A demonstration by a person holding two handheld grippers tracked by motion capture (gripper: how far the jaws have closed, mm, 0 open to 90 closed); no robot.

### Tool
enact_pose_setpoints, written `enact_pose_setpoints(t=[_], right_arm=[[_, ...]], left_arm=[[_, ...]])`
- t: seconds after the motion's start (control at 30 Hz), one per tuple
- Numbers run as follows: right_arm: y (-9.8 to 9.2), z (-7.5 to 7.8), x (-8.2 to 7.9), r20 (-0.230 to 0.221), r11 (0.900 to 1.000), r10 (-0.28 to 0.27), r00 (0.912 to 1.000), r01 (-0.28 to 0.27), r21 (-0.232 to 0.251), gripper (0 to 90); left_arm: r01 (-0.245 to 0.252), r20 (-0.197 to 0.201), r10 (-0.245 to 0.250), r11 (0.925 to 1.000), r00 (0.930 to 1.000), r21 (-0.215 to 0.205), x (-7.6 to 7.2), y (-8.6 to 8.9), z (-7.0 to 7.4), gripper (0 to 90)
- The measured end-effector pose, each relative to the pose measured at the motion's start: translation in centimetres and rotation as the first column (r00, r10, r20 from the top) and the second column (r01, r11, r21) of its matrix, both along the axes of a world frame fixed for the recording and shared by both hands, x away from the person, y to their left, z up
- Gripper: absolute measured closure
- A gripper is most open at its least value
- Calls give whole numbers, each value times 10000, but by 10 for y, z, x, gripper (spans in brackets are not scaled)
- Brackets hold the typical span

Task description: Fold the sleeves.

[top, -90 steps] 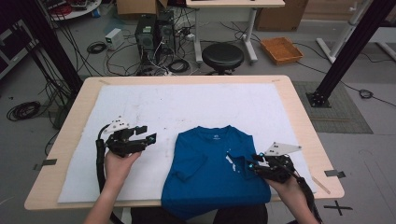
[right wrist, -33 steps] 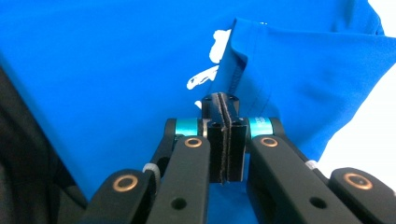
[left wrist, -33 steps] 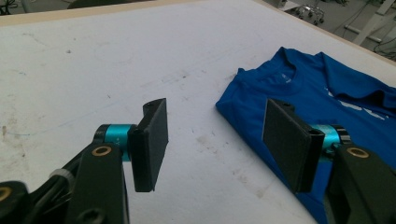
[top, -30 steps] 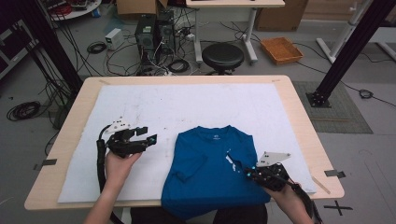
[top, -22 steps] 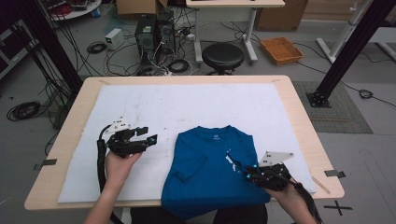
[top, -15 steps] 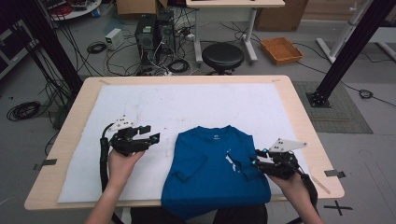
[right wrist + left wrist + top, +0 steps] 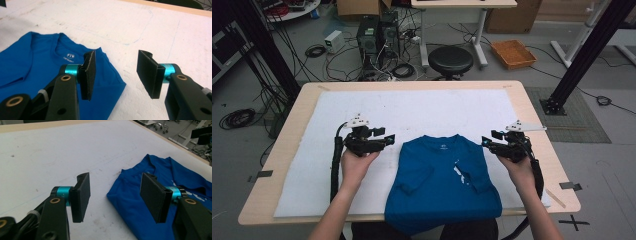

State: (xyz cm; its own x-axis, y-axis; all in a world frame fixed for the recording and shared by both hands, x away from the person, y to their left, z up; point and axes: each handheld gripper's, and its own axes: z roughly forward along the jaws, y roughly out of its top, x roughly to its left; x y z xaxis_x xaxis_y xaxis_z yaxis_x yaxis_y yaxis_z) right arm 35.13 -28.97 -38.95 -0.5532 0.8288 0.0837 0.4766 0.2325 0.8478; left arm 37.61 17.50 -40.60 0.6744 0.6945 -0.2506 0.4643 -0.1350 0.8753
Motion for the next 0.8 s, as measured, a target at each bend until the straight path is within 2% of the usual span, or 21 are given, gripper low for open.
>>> enact_pose_setpoints(t=[0.13,0.23,0.47,0.8], right_arm=[[-1,-8,-2,-68,10000,59,10000,-59,-7,493],[-3,-12,-4,-10,10000,54,10000,-54,-74,492],[-7,-11,-4,75,10000,-36,10000,36,-2,481],[-9,-11,-2,96,10000,-46,9999,46,15,466]], left_arm=[[153,-170,-153,9999,9997,-58,1,-6,-5,416],[267,-150,-269,9996,9995,-91,-1,-9,-6,416],[292,42,-291,9993,9996,-234,-1,-8,-4,415],[335,13,-335,9994,9994,-131,-1,-8,-5,413]])
